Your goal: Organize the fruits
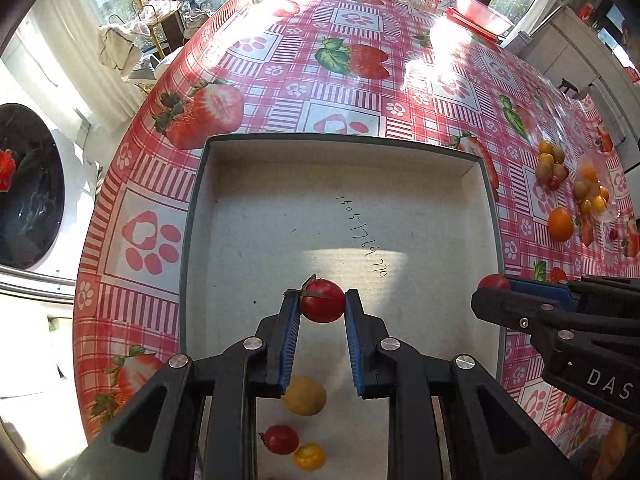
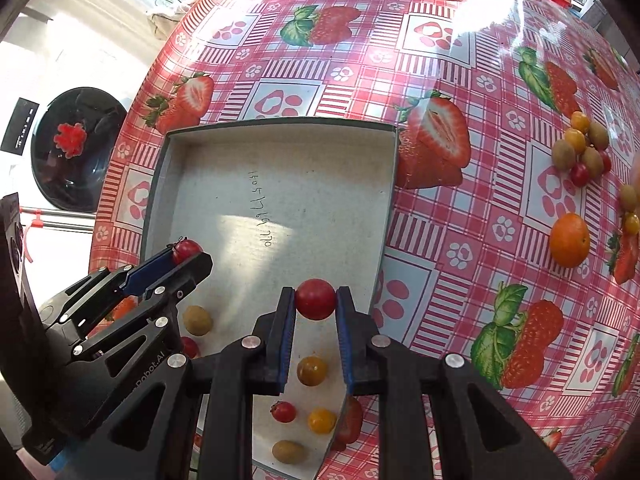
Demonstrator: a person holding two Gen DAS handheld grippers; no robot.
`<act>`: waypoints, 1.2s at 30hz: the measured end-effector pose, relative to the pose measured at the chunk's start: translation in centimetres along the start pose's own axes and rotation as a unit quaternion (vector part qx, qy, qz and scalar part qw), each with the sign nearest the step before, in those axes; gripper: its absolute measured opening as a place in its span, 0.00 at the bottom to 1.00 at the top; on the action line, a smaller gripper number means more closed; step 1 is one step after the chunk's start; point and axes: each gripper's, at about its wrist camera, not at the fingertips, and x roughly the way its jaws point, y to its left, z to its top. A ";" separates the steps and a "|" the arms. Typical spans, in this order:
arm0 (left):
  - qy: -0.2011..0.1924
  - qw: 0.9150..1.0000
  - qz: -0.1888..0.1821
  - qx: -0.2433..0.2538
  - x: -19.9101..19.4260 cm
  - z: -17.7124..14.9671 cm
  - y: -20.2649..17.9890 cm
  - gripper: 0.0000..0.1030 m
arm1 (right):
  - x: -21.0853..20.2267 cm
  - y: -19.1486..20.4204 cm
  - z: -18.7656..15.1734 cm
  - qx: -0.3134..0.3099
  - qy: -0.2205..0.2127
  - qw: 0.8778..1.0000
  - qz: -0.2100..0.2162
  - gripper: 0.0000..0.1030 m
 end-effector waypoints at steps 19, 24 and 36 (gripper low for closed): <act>0.031 0.998 0.045 0.017 3.1 0.2 -0.6 0.27 | 4.4 0.7 1.9 -0.013 0.023 0.999 -0.022 0.22; 0.031 0.998 0.059 0.005 3.4 0.4 -0.3 0.56 | 4.2 0.8 2.0 -0.016 0.021 1.000 -0.009 0.37; 0.012 0.999 0.045 -0.001 0.6 -0.2 -0.3 0.96 | 0.1 1.9 1.1 -0.029 -0.002 1.000 0.002 0.81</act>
